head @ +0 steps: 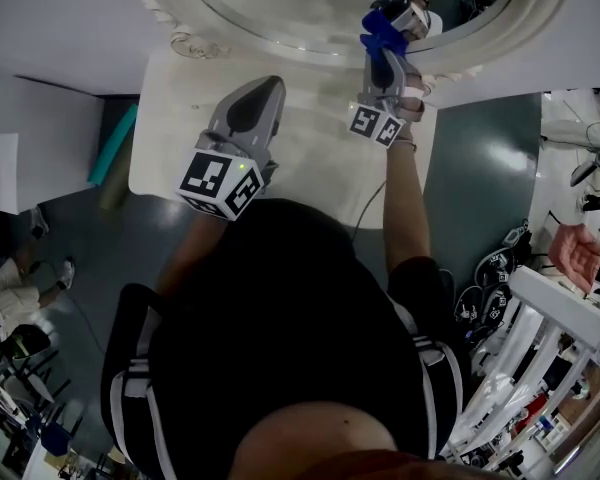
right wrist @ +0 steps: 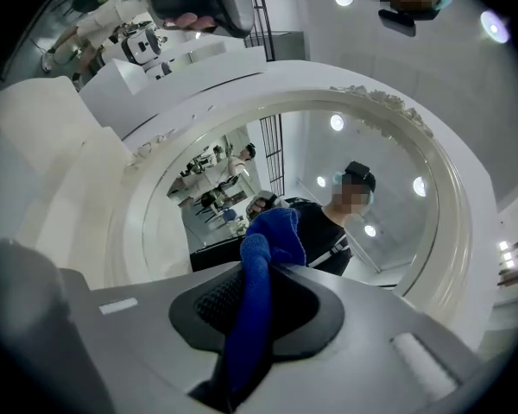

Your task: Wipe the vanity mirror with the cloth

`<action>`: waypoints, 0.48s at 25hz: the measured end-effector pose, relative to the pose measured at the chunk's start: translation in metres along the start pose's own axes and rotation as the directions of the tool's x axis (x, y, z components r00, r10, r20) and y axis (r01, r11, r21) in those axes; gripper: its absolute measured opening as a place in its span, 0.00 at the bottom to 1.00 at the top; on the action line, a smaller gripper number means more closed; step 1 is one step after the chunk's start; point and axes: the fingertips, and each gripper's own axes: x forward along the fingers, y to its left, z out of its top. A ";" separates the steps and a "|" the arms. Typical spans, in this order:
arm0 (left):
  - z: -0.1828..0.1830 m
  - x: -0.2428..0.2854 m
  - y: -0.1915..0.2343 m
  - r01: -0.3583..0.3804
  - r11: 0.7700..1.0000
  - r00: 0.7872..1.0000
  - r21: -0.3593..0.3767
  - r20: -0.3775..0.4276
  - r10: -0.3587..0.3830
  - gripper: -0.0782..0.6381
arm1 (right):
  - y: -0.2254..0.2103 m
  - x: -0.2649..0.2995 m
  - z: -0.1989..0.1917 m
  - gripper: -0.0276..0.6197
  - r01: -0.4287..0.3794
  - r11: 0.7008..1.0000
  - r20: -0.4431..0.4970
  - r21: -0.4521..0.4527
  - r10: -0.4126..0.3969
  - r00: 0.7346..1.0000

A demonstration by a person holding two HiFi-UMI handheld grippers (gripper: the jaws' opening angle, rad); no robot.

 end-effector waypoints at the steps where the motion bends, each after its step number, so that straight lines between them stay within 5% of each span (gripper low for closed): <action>1: 0.000 0.000 0.001 0.000 1.000 1.000 0.001 0.001 0.000 0.12 | 0.004 0.000 -0.001 0.14 -0.007 1.000 -0.003 0.003 0.007 1.000; 12: 0.008 -0.001 0.005 -0.001 1.000 1.000 -0.013 0.003 0.001 0.12 | 0.064 0.005 -0.001 0.14 -0.184 0.982 -0.080 0.042 0.187 0.979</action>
